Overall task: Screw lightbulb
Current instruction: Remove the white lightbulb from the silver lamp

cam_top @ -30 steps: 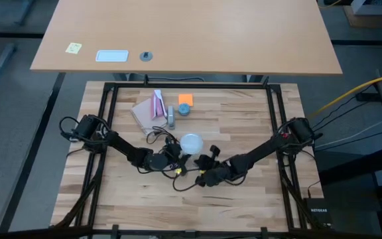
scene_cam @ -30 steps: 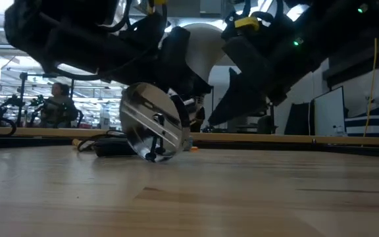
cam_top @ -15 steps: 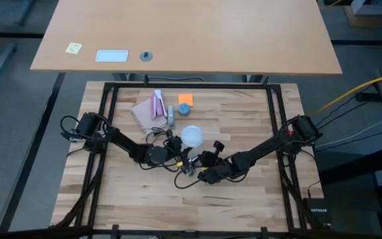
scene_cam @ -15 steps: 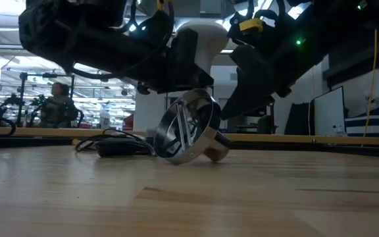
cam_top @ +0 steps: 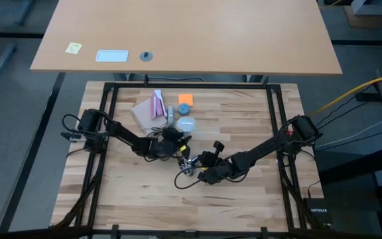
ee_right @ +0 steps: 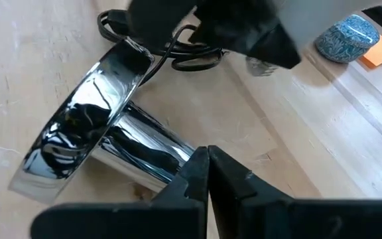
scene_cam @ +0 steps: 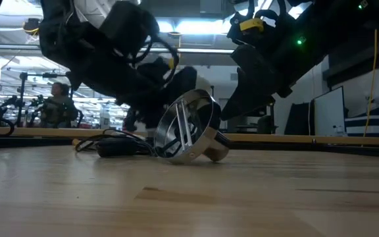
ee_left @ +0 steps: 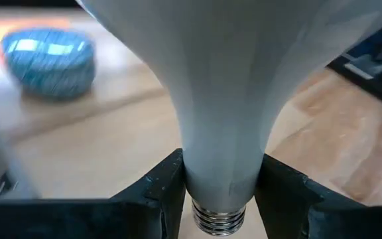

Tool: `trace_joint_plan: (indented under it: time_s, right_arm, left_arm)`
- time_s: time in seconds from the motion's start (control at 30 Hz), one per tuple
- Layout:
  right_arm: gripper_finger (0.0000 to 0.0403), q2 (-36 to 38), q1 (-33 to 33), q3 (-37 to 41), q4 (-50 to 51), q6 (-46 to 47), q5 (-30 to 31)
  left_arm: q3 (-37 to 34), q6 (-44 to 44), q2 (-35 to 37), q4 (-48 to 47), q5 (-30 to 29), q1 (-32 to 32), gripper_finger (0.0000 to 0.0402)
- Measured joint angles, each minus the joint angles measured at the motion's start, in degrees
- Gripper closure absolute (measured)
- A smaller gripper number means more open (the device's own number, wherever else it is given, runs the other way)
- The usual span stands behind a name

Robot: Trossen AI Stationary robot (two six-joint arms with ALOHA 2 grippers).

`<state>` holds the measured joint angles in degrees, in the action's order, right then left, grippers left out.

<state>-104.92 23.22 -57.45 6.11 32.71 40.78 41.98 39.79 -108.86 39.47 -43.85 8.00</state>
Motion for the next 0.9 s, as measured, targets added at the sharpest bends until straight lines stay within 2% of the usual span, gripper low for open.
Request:
trace_joint_plan:
  time_s: [0.23,0.47,0.73,0.9]
  right_arm:
    - [0.0393,0.0,0.0,0.0,0.0,0.0,-0.3]
    - [0.0393,0.0,0.0,0.0,0.1,-0.1,-0.3]
    - [0.0393,0.2,0.0,0.0,2.3,-0.2,-0.8]
    - [0.0393,1.9,0.0,0.0,3.6,-3.5,-6.6]
  left_arm:
    - [0.0,12.2,0.0,-9.4,4.0,-2.2,0.0251]
    - [0.1,14.8,0.1,-12.7,6.7,-3.6,0.0219]
    - [0.0,11.4,1.7,-14.1,9.2,-3.4,0.0204]
    - [0.0,5.4,7.1,-13.7,9.4,-3.3,0.0204]
